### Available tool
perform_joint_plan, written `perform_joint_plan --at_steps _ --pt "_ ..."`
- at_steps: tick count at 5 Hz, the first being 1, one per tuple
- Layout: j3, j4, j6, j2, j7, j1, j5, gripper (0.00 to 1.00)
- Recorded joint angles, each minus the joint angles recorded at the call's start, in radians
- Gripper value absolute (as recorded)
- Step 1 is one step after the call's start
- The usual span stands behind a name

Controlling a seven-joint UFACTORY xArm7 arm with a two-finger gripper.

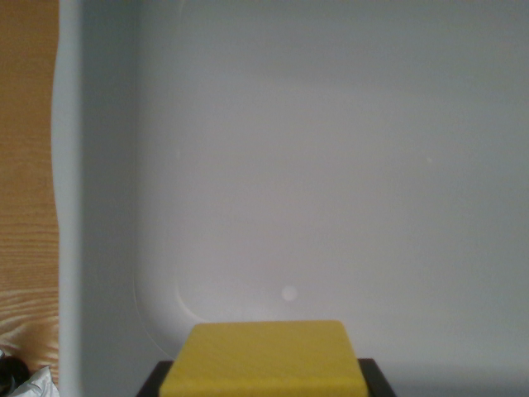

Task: Pick yellow cube

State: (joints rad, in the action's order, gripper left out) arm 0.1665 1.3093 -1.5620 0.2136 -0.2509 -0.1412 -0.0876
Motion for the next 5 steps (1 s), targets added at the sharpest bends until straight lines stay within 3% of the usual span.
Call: perform_joint_plan --at_steps 5 --pt "-0.001 0.018 -0.029 0.011 0.000 0.0005 -0.0012 1.00"
